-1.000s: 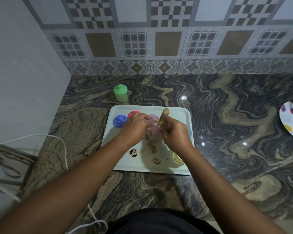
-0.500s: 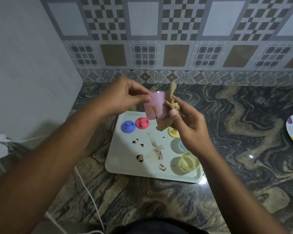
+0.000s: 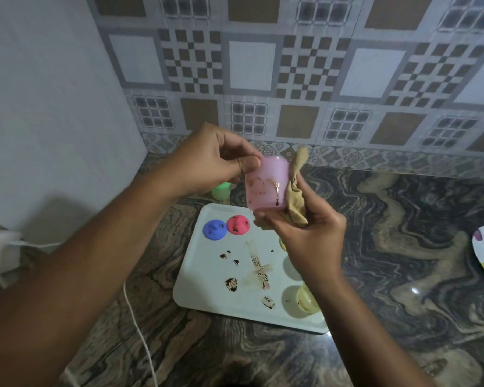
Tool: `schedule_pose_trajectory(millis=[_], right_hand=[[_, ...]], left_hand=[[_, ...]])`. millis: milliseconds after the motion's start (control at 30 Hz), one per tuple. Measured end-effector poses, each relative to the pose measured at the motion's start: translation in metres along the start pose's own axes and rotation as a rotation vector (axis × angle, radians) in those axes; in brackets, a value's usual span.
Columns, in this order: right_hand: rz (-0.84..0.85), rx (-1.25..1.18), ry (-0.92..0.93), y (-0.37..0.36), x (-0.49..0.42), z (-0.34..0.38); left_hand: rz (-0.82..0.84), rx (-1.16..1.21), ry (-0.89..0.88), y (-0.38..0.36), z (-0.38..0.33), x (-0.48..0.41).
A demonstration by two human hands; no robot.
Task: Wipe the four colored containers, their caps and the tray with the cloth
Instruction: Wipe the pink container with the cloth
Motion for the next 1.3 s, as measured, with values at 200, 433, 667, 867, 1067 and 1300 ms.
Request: schedule_pose_trajectory(millis=[200, 433, 667, 867, 1067, 1300], right_hand=[[-0.147, 0.203, 0.155, 0.006, 0.006, -0.008], [-0.136, 0.056, 0.122, 0.007, 0.000, -0.003], [-0.223, 0.399, 0.360, 0.003, -0.001, -0.010], [-0.109, 0.037, 0.097, 0.001, 0.001, -0.006], [-0.150, 0.400, 0.398, -0.002, -0.001, -0.005], [-0.101, 0.136, 0.166, 0.004, 0.002, -0.010]], left_hand=[[0.068, -0.057, -0.082, -0.012, -0.017, 0.000], [0.040, 0.023, -0.009, -0.010, -0.011, -0.008], [0.019, -0.136, -0.116, -0.023, -0.019, -0.003], [0.108, 0.073, 0.116, -0.009, -0.004, -0.004], [-0.014, -0.100, -0.033, -0.018, -0.013, 0.000], [0.059, -0.031, 0.044, -0.012, -0.012, 0.006]])
Point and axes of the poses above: each hand's wrist, its own x-axis away from the middle knuckle, its own y-axis out of the back of the hand, z = x × y, the point moved 2 cm from there along -x, towards the middle knuckle, and after that the axes turned 10 degrees about x, right-handed, at the moved point
